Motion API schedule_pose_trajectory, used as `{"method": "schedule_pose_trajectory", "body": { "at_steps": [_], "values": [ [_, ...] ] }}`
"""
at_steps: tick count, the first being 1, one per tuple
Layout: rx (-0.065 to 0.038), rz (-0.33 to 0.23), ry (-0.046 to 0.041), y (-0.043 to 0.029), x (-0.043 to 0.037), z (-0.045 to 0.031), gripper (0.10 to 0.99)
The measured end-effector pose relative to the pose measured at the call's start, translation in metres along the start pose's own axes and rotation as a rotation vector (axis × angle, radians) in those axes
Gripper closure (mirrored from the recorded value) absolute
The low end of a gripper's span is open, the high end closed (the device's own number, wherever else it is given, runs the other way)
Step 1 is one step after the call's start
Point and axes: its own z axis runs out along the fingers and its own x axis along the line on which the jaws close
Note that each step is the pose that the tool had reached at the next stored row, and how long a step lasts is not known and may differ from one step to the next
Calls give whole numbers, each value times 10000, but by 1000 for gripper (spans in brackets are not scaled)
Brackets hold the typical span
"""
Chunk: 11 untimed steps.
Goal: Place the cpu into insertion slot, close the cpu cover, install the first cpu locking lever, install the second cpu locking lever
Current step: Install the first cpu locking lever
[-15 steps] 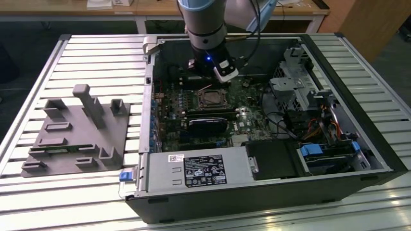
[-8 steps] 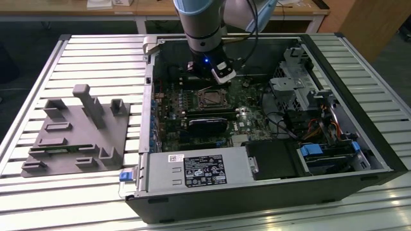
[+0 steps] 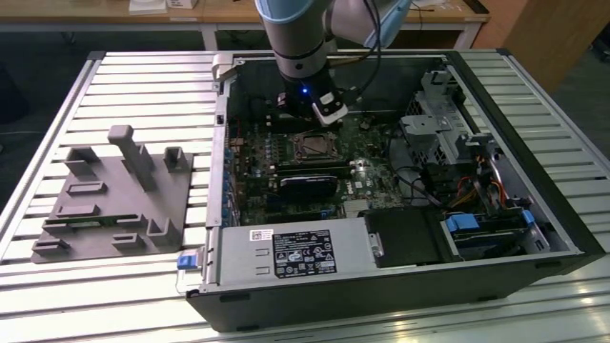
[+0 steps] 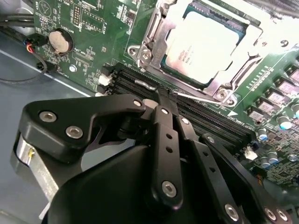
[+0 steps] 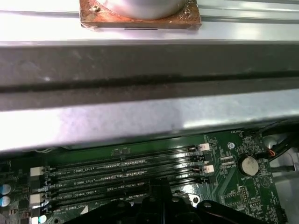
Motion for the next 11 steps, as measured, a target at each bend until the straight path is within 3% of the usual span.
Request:
{"method": "schedule_pose_trajectory", "body": {
  "at_steps": [11],
  "values": [
    [152, 673, -188, 25, 17, 50, 980]
  ]
}}
